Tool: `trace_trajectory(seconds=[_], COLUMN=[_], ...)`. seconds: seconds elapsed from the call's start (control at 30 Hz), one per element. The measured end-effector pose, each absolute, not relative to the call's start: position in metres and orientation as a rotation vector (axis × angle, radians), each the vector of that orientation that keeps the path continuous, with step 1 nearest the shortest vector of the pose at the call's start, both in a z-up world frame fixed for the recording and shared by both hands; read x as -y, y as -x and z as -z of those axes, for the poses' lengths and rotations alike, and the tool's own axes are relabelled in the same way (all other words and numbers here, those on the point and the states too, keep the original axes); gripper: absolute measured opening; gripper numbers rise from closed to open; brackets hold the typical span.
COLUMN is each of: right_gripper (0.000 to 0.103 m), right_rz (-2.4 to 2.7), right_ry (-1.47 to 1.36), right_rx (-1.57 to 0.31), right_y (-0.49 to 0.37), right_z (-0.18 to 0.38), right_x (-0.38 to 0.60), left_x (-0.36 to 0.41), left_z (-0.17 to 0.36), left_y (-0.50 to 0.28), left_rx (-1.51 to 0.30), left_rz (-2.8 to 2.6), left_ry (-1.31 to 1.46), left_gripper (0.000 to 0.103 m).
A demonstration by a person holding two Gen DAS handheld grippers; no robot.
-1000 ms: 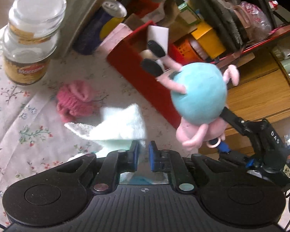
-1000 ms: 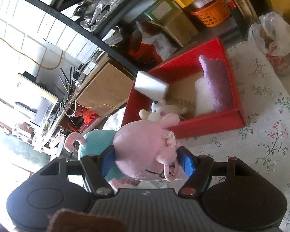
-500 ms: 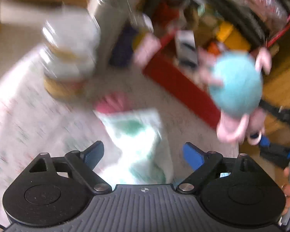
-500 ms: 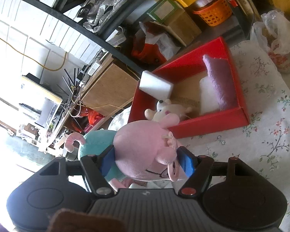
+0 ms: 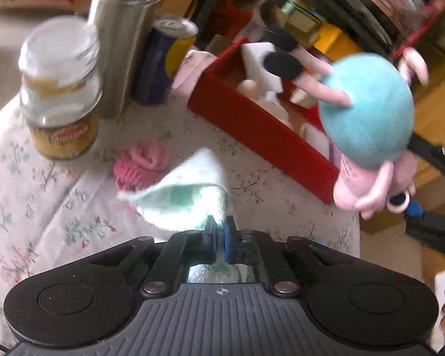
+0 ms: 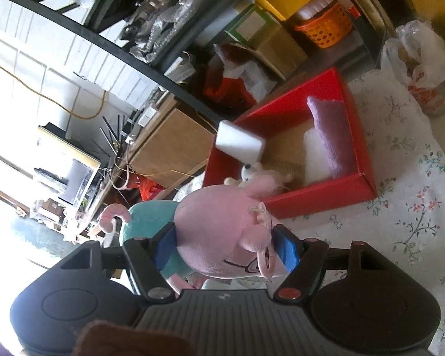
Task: Organize soft objects
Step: 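Carry the pig plush and the towel with both grippers toward the red box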
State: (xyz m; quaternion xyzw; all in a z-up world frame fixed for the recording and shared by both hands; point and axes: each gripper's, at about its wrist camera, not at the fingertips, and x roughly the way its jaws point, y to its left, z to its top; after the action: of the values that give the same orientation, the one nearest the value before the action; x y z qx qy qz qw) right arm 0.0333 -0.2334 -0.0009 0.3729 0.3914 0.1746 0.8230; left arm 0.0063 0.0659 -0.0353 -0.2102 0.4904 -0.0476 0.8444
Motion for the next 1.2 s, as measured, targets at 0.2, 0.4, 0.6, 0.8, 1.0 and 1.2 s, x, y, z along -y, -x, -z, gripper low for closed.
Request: trace_trajectory(seconds=[0.2,0.4,0.6,0.8,1.0,1.2], right_gripper=[0.042,0.042,0.042,0.042,0.042,0.019], right_rz=[-0.387,-0.39,-0.364,-0.352,-0.349,-0.37], right_ry=[-0.787,-0.796,-0.756,-0.771,-0.783,-0.869], right_rx=[-0.831,-0.811,-0.749,-0.724,-0.701,-0.619], right_y=[-0.031,-0.03,-0.024,-0.022,-0.016,-0.007], right_z=[-0.002,-0.006,-0.019,-0.025,-0.035,-0.055], right_x=[0.228,0.232,0.238,0.243,0.251,0.27], left_x=[-0.044,-0.037,-0.036,-0.029,-0.028,-0.023], left_z=[0.035,0.011,-0.011,-0.041,-0.058,-0.083], left_y=[-0.006,-0.006,-0.008,-0.004,-0.002,-0.01], left_rx=[-1.031,-0.965,-0.916,-0.837,-0.795,-0.764], left_rz=[0.073,0.08,0.109,0.168,0.168,0.177], left_ry=[0.295,0.252,0.314,0.345,0.381,0.404], left_gripper=[0.0,0.0,0.0,0.0,0.0,0.0])
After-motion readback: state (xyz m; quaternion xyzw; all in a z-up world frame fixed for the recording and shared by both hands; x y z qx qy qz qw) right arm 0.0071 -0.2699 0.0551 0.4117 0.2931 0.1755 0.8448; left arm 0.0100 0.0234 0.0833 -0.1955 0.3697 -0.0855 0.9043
